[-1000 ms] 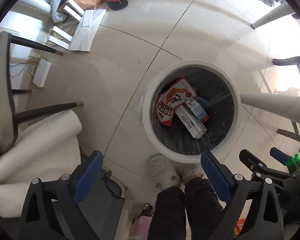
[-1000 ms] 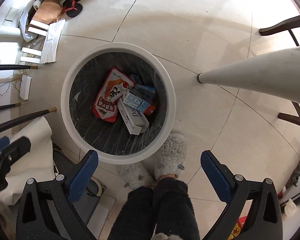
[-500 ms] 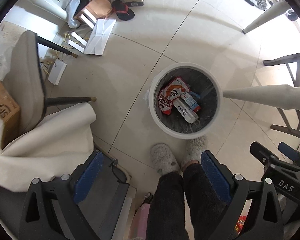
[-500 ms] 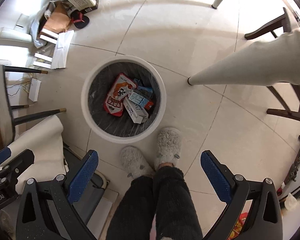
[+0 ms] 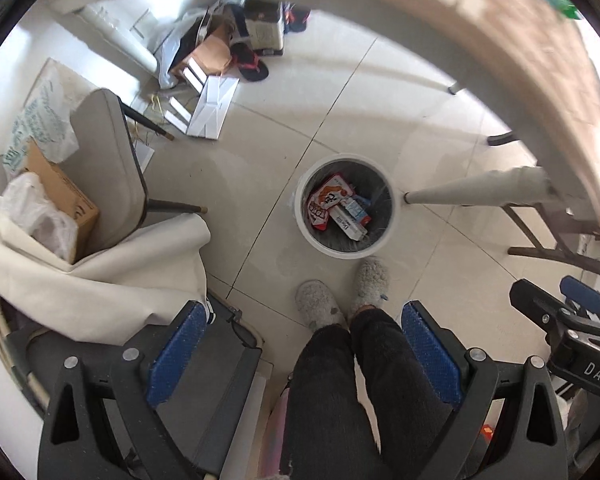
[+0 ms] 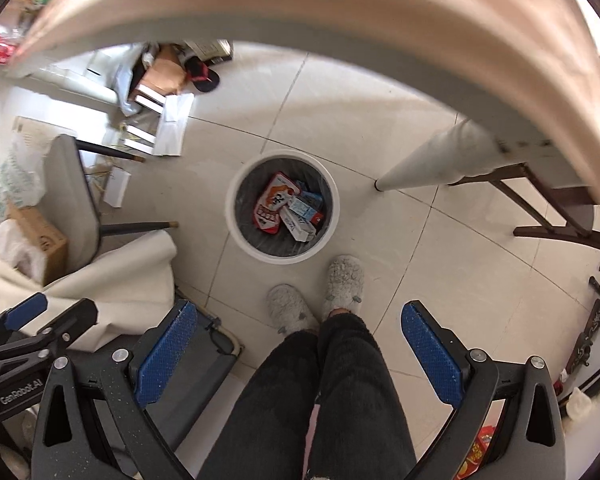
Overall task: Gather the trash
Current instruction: 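Move both grippers back up toward the table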
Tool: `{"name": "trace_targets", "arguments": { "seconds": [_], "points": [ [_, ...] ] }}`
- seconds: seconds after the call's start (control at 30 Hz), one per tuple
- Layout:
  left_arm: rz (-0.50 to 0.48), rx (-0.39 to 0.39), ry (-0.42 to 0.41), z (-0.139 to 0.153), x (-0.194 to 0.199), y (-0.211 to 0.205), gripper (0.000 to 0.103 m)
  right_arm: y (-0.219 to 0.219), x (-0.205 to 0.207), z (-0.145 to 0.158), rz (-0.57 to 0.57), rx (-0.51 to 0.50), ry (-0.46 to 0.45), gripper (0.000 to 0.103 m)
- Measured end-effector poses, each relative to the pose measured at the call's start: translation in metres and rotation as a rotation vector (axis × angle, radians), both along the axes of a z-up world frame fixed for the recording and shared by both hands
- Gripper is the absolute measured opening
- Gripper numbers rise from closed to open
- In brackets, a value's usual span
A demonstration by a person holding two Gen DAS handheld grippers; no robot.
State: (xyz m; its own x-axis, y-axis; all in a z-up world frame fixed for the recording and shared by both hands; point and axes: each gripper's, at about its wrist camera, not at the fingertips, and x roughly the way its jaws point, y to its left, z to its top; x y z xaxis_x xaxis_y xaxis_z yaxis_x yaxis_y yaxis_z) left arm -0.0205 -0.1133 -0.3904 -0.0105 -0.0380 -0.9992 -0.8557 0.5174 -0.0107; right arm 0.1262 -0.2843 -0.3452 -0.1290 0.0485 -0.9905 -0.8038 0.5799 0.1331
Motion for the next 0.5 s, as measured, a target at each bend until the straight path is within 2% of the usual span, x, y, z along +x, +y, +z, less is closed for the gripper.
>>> {"name": "trace_targets", "arguments": {
  "seconds": [0.3, 0.5],
  "points": [
    [0.008, 0.071, -0.089, 0.085, -0.004, -0.007, 0.1, -0.023, -0.003, 0.115, -0.009, 0.087, 0.008, 0.103],
    [0.03, 0.188, -0.151, 0.133, 0.03, 0.02, 0.103, -0.01, 0.027, 0.17, -0.06, 0.177, 0.042, 0.103]
  ]
}}
